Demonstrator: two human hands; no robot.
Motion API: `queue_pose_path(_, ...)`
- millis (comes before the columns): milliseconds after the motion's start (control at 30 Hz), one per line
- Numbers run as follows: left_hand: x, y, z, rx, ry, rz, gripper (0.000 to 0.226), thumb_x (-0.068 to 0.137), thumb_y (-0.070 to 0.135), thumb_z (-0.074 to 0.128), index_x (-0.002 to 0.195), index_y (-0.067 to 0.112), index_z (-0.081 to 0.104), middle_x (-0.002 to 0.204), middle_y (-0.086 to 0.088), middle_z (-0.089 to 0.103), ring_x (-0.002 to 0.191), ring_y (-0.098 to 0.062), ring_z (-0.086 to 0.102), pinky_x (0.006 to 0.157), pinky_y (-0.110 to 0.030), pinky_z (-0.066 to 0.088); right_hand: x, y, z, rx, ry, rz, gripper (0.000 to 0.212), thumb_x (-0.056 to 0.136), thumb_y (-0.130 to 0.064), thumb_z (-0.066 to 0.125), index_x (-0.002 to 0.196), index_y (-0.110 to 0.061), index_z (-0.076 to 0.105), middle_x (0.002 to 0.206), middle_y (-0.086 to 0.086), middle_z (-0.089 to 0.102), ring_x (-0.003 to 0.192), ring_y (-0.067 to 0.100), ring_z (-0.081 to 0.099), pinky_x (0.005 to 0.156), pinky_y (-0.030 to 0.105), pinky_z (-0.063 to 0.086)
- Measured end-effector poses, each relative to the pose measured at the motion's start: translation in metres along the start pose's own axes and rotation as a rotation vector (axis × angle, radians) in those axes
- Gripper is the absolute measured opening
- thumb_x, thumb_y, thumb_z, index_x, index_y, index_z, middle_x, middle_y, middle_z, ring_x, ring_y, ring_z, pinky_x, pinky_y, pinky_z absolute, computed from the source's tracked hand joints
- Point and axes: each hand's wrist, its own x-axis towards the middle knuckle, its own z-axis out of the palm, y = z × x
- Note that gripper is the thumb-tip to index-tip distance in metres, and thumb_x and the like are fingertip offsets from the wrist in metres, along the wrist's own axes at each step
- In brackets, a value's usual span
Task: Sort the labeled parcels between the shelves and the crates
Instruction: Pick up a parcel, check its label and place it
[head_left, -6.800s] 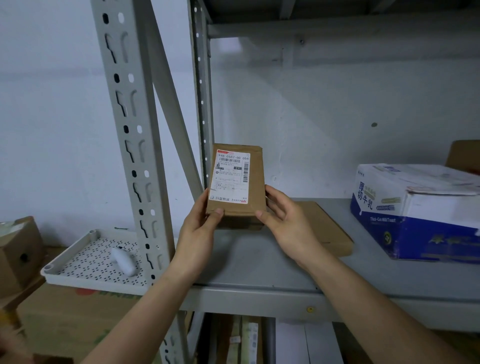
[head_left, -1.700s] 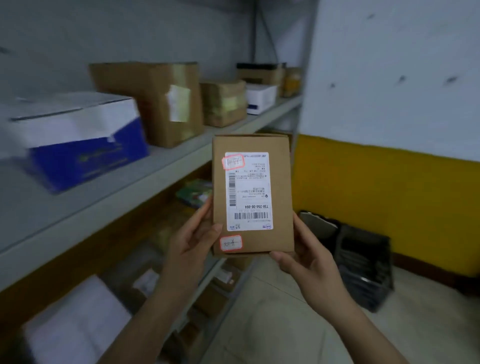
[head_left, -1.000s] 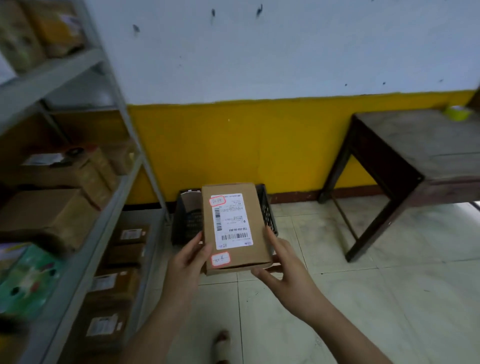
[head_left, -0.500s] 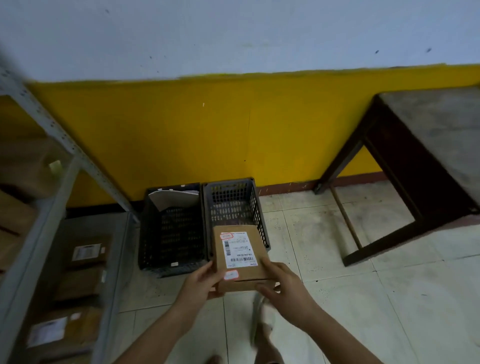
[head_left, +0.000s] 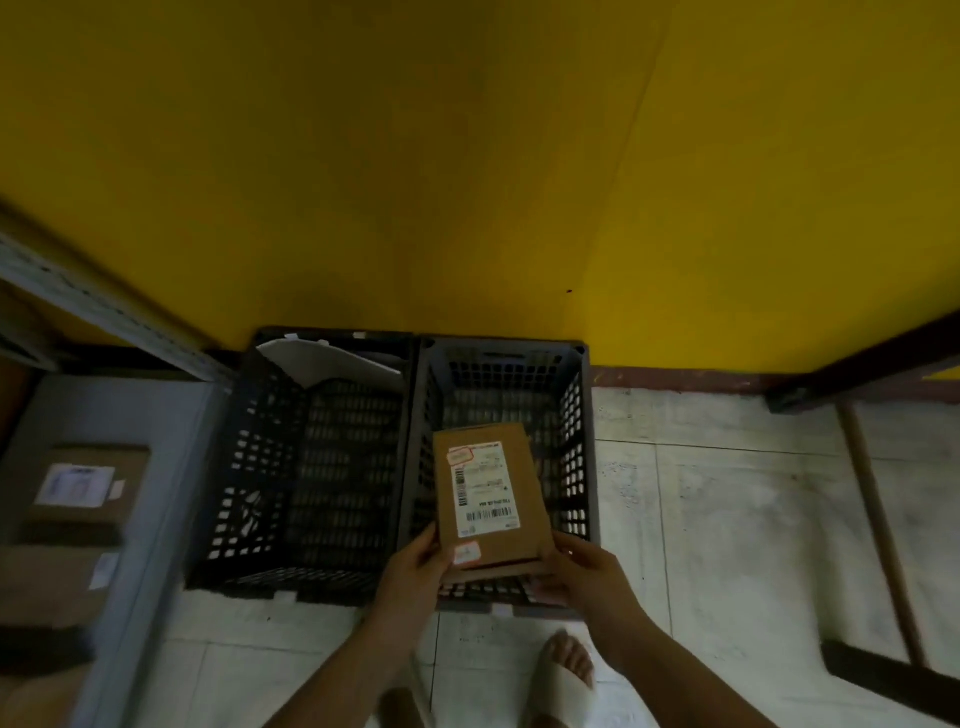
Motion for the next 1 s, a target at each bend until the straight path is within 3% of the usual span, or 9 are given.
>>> queue_pose_path(100, 0.099, -0.028, 0.005, 0.096, 0.021, 0.055, 0.023, 0.104, 0.022, 0.053, 0.115, 0.037, 0.066, 0.12, 0.007, 0.07, 0.111, -0.008, 0.065, 0.099, -0.026, 0.053, 0.097, 0.039, 0.008, 0.057, 0.061, 0.015, 0.018, 0.098, -0.017, 0.059, 0.11, -0.009, 0.07, 0.098, 0.011, 0.077, 0.093, 0.031, 0.074, 0.084, 0.039, 0.061)
queue_pose_path(200, 0.181, -0.046, 0.013, 0.204, 0.063, 0.191, 0.025, 0.105, 0.021, 0.051, 0.126, 0.028, 0.062, 0.13, 0.008, 0.062, 0.114, -0.008, 0.061, 0.099, -0.023, 0.05, 0.19, 0.07, 0.024, 0.1, 0.111, -0.01, 0.015, 0.098, -0.016, 0.058, 0.105, -0.012, 0.071, 0.095, 0.009, 0.077, 0.092, 0.036, 0.072, 0.09, 0.045, 0.059)
queue_pose_path(300, 0.257, -0.078, 0.017, 0.29, 0.099, 0.261, 0.034, 0.103, 0.011, 0.05, 0.135, 0.024, 0.054, 0.137, 0.013, 0.049, 0.117, -0.004, 0.05, 0.083, -0.002, 0.042, 0.29, 0.101, 0.05, 0.104, 0.165, -0.06, 0.022, 0.099, -0.011, 0.058, 0.119, -0.006, 0.066, 0.102, 0.011, 0.074, 0.083, 0.023, 0.074, 0.07, 0.026, 0.062)
queue_pose_path(367, 0.28, -0.085, 0.023, 0.268, 0.136, 0.255, 0.045, 0.101, 0.004, 0.051, 0.141, 0.023, 0.051, 0.147, 0.008, 0.044, 0.123, -0.007, 0.048, 0.094, -0.01, 0.045, 0.331, 0.105, 0.058, 0.082, 0.225, -0.054, 0.02, 0.099, -0.004, 0.056, 0.116, -0.002, 0.065, 0.1, 0.018, 0.07, 0.073, 0.018, 0.07, 0.057, 0.022, 0.058)
queue_pose_path(467, 0.323, -0.105, 0.03, 0.124, 0.164, 0.149, 0.05, 0.101, 0.004, 0.05, 0.145, 0.027, 0.049, 0.147, 0.007, 0.044, 0.13, -0.016, 0.048, 0.11, -0.037, 0.044, 0.396, 0.127, 0.07, 0.038, 0.222, -0.05, 0.016, 0.1, -0.002, 0.053, 0.107, -0.003, 0.067, 0.103, 0.026, 0.07, 0.082, 0.033, 0.07, 0.07, 0.038, 0.062)
queue_pose_path(567, 0.348, -0.117, 0.038, 0.041, 0.178, 0.058, 0.049, 0.101, 0.008, 0.049, 0.145, 0.029, 0.048, 0.14, 0.008, 0.05, 0.132, -0.022, 0.049, 0.114, -0.049, 0.041, 0.431, 0.15, 0.068, -0.025, 0.243, -0.035, 0.019, 0.101, -0.006, 0.053, 0.113, 0.0, 0.066, 0.105, 0.021, 0.071, 0.077, 0.02, 0.069, 0.059, 0.023, 0.056)
queue_pose_path(767, 0.377, -0.133, 0.049, -0.034, 0.233, 0.043, 0.043, 0.099, 0.019, 0.051, 0.138, 0.035, 0.056, 0.14, 0.005, 0.058, 0.131, -0.023, 0.053, 0.114, -0.049, 0.041, 0.452, 0.163, 0.07, -0.058, 0.272, -0.005, 0.017, 0.1, -0.009, 0.056, 0.09, -0.016, 0.068, 0.09, 0.008, 0.071, 0.077, 0.014, 0.068, 0.058, 0.018, 0.054)
queue_pose_path(900, 0.378, -0.131, 0.05, -0.022, 0.251, 0.031, 0.042, 0.101, 0.018, 0.053, 0.141, 0.032, 0.054, 0.139, 0.004, 0.059, 0.129, -0.022, 0.053, 0.113, -0.049, 0.042, 0.457, 0.171, 0.071, -0.07, 0.303, -0.02, 0.017, 0.098, 0.0, 0.055, 0.102, -0.004, 0.071, 0.087, 0.006, 0.071, 0.078, 0.019, 0.068, 0.055, 0.016, 0.054)
queue_pose_path(1000, 0.387, -0.134, 0.049, 0.011, 0.227, 0.002, 0.041, 0.099, 0.015, 0.053, 0.137, 0.031, 0.057, 0.132, 0.004, 0.063, 0.123, -0.023, 0.058, 0.109, -0.046, 0.046, 0.462, 0.173, 0.071, -0.144, 0.317, -0.054, 0.019, 0.099, -0.002, 0.055, 0.105, -0.008, 0.072, 0.088, 0.002, 0.072, 0.089, 0.029, 0.07, 0.077, 0.036, 0.061)
